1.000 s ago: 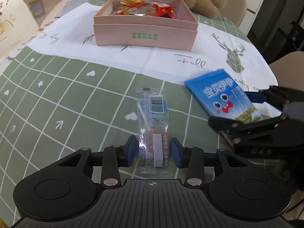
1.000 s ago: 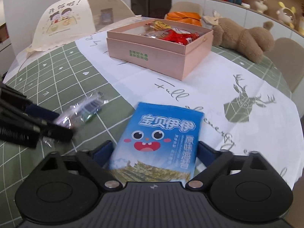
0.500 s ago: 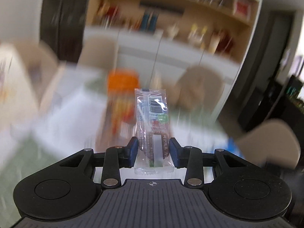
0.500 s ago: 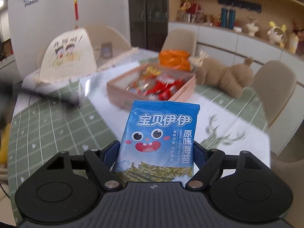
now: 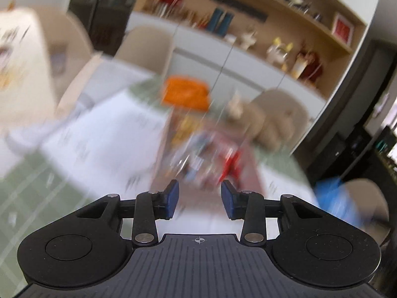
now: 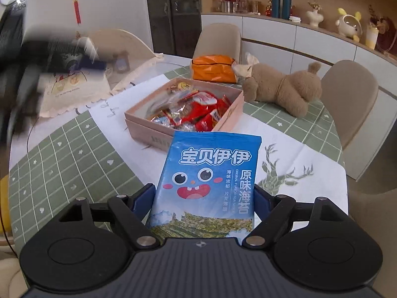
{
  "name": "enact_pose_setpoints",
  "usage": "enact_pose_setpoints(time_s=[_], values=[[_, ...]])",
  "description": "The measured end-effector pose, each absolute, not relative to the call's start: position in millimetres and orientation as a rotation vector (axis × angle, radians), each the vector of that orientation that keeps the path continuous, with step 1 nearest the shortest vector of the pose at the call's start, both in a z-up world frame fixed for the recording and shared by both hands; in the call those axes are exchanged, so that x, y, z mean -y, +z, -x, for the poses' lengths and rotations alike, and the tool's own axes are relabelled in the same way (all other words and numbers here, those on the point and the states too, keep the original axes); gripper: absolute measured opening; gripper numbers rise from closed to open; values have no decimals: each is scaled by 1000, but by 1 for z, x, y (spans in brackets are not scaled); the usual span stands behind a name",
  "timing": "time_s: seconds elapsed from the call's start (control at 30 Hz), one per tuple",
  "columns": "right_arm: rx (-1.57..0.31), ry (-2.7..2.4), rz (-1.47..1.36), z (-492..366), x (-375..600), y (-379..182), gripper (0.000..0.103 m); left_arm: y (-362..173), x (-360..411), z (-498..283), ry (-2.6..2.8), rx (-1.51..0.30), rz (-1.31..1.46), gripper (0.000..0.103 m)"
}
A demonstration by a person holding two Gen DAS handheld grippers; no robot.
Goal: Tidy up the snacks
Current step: 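Carry the clear packet with the left tool while the right tool carries the seaweed bag toward the box, then release the seaweed bag into the pink box with the right tool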
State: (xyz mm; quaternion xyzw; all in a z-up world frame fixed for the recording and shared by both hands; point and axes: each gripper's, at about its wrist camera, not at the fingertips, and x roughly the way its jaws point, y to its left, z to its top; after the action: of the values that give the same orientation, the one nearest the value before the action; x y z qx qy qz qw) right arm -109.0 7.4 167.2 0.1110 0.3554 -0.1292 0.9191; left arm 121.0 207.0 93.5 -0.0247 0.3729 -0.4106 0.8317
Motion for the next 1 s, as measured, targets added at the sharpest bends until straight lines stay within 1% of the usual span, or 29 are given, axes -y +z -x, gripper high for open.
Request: enact_pose_setpoints(time_s=[0.1, 0.2, 0.27, 0.3, 0.37, 0.43, 0.53, 0.7, 0.87, 0.93, 1.0], values=[[-644, -236, -187, 81, -1, 202, 81, 67, -234, -110, -832, -860, 107, 41], [-561, -252, -189, 29, 13, 236, 82, 53, -247, -101, -806, -891, 125, 41], [-515, -245, -225, -6, 26, 243, 92, 43, -241, -98, -789, -891, 101, 41], [-515, -231, -227, -25, 32, 240, 94, 38, -238, -96, -775, -881, 70, 41], [-582, -206, -253, -56, 46, 218, 94, 27, -232, -88, -716, -865, -6, 41], [-661, -263, -337, -62, 56, 189, 91, 18, -232, -77, -690, -855, -44, 41], [-690, -257, -399, -31, 45, 147, 91, 6, -224, -63, -702, -828, -100, 41], [-743, -341, -339, 30, -12, 84, 91, -6, -212, -45, -698, -746, -168, 42], [-811, -367, -216, 50, -55, 50, 91, -12, -201, -35, -705, -677, -228, 42], [-837, -361, -234, 51, -58, 41, 91, -14, -198, -33, -705, -646, -250, 42], [-806, -375, -263, 55, -59, 39, 92, -17, -194, -31, -707, -615, -268, 42]])
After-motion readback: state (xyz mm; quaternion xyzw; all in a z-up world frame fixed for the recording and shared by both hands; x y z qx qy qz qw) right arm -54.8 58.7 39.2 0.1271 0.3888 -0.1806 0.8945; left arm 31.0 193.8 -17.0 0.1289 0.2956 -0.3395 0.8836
